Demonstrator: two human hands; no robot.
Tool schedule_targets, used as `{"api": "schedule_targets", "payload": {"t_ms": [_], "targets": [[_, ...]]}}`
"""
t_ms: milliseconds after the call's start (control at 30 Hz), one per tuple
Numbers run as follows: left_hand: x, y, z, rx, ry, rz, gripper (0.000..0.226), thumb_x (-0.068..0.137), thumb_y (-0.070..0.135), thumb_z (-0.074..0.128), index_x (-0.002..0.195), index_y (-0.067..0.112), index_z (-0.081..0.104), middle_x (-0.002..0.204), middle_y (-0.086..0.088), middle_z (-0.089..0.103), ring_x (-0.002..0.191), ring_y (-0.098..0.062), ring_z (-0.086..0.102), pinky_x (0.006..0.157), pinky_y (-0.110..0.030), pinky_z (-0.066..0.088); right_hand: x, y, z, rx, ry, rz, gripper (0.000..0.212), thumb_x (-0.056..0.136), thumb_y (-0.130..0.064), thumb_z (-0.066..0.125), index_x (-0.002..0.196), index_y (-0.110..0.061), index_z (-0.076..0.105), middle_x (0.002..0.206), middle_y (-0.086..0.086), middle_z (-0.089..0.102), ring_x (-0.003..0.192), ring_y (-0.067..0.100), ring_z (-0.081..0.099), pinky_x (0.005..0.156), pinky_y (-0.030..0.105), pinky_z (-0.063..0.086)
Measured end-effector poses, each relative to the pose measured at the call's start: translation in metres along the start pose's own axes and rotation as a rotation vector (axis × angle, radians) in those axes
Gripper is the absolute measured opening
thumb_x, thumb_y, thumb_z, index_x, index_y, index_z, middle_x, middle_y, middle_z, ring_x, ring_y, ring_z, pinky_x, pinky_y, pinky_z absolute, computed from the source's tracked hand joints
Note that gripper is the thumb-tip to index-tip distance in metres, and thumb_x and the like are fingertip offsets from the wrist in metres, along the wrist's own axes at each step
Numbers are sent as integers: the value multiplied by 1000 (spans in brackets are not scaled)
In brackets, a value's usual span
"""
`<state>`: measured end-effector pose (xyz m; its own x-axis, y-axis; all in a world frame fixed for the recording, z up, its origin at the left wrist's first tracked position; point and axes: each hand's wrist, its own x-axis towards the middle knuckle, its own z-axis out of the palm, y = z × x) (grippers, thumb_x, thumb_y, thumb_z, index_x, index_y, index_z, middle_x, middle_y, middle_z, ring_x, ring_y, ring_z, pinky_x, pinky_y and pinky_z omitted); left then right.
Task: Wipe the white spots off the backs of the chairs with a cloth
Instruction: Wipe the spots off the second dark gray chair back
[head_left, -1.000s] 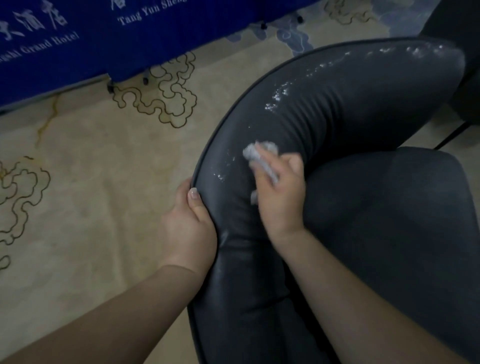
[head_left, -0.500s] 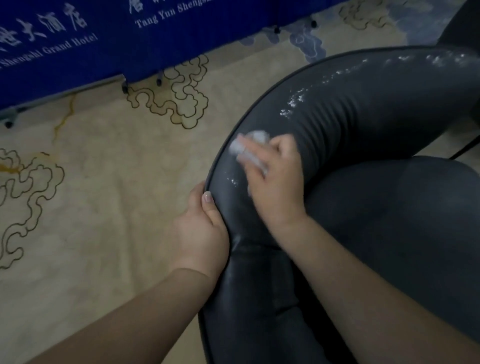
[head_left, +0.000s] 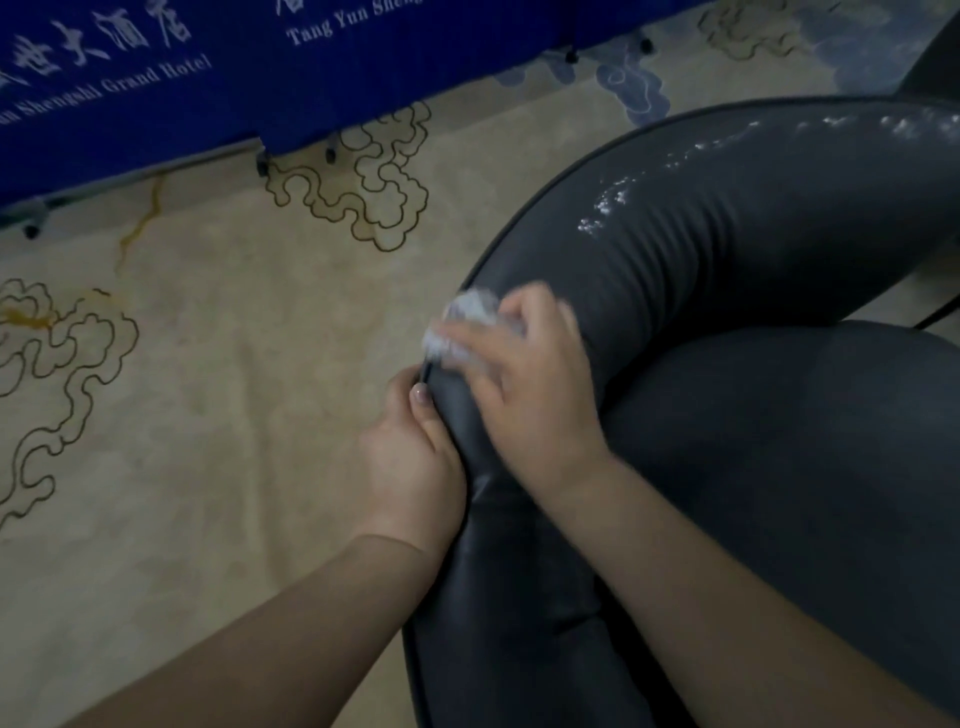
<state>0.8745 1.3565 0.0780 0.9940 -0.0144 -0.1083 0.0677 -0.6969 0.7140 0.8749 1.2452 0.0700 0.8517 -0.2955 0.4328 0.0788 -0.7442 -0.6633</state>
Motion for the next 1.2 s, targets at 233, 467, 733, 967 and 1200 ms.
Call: {"api": "schedule_targets", "payload": {"t_ms": [233, 467, 733, 967, 1200], "targets": [[0, 2, 0, 17, 8, 18, 33, 103, 24, 29, 121, 13, 53, 71, 20, 44, 58, 5, 45, 53, -2, 33, -21, 36, -3, 77, 156, 145, 36, 85, -11, 68, 119, -25, 67, 95, 4, 39, 84, 30, 52, 78, 44, 51], [0, -2, 2, 10, 8, 7, 33, 103, 25, 28, 122, 13, 52, 73, 14, 46, 63, -4, 42, 57, -21, 26, -33, 32, 2, 266, 223, 305, 38, 90, -17, 61, 127, -24, 61, 98, 0, 37, 79, 26, 55, 75, 34, 56], [1, -4, 5, 19, 64, 32, 34, 103, 22, 28, 121, 7, 54, 86, 1, 49, 78, -17, 42, 60, -19, 23, -97, 8, -20, 229, 6, 151, 35, 88, -19, 61, 122, -27, 65, 97, 2, 39, 84, 17, 49, 78, 22, 50], [-1, -3, 4, 47, 47, 22, 35, 104, 26, 27, 121, 10, 53, 72, 13, 43, 61, -5, 40, 57, -18, 23, -16, 41, 1, 237, 241, 302, 34, 87, -14, 65, 120, -21, 67, 94, -1, 38, 87, 20, 53, 88, 21, 48], [-1, -3, 4, 65, 48, 5, 35, 103, 26, 26, 121, 12, 52, 80, 3, 49, 73, -17, 44, 61, -24, 24, -127, 11, -14, 322, 95, 315, 40, 87, -34, 56, 126, -46, 56, 96, -11, 40, 88, 6, 54, 84, 12, 46]]}}
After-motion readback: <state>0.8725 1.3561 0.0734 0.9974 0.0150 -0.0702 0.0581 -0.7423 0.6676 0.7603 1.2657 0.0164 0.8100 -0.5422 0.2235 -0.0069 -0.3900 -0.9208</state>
